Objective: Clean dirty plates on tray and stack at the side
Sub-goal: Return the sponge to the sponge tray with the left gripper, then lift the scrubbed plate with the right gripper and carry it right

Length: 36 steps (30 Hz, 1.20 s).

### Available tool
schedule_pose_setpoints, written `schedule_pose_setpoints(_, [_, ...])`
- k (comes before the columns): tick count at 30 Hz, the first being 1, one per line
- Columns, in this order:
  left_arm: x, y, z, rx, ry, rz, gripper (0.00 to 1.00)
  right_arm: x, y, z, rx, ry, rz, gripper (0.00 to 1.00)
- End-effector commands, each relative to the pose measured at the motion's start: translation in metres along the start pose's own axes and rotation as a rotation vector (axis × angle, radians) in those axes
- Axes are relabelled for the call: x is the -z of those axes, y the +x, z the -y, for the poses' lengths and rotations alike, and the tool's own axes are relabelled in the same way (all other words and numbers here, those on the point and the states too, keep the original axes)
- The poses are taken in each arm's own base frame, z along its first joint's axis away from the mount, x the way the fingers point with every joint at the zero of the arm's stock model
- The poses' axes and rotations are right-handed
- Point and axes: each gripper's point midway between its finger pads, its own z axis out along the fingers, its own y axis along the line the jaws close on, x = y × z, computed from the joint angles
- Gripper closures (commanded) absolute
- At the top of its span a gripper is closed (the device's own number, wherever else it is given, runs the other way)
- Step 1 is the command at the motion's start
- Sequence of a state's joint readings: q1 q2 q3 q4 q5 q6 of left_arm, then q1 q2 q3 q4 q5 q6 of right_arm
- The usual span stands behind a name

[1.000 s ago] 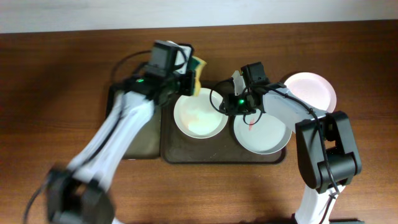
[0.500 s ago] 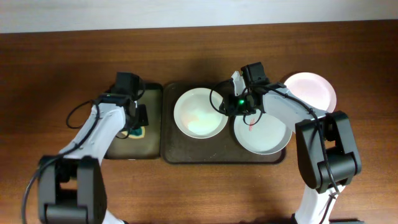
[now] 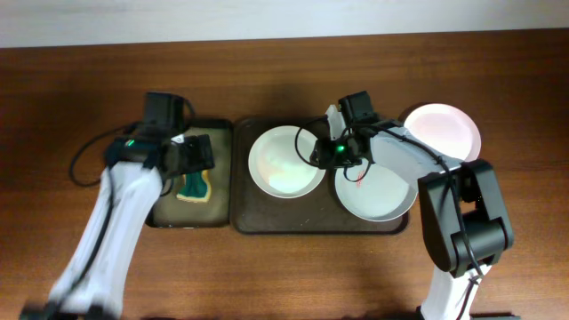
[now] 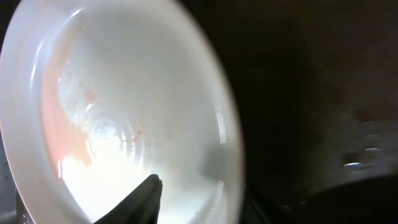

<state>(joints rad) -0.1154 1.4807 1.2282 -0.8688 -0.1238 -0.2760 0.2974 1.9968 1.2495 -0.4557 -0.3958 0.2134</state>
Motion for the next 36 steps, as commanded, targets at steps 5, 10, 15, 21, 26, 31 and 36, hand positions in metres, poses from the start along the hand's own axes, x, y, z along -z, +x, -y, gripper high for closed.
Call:
schedule_pose_setpoints(5, [0.096,-0.026,-0.005,0.037,0.083,0.28,0.0,-0.007,0.002,0.001,0.025,0.057,0.005,0.94])
schedule_pose_setpoints(10, [0.095,-0.026,-0.005,0.036,0.082,0.277,0.0,0.006,-0.01,-0.003,-0.02,0.011,0.003,0.96])
schedule_pose_setpoints(15, [0.095,-0.026,-0.005,0.036,0.082,0.277,0.0,0.047,-0.044,-0.022,-0.035,-0.009,0.022,0.96])
schedule_pose_setpoints(21, [0.095,-0.026,-0.005,0.036,0.082,0.277,0.01,0.097,-0.092,-0.057,-0.049,-0.034,0.118,0.96])
schedule_pose_setpoints(26, [0.095,-0.026,-0.005,0.036,0.082,0.277,0.01,0.09,-0.107,-0.068,-0.077,0.092,0.221,0.96])
schedule_pose_setpoints(31, [0.095,-0.026,-0.005,0.036,0.082,0.277,0.01,0.079,-0.116,-0.117,0.023,0.257,0.4,0.96])
schedule_pose_setpoints(36, [0.095,-0.026,-0.005,0.036,0.082,0.277,0.01,0.091,-0.115,-0.149,0.095,0.481,0.601,0.96])
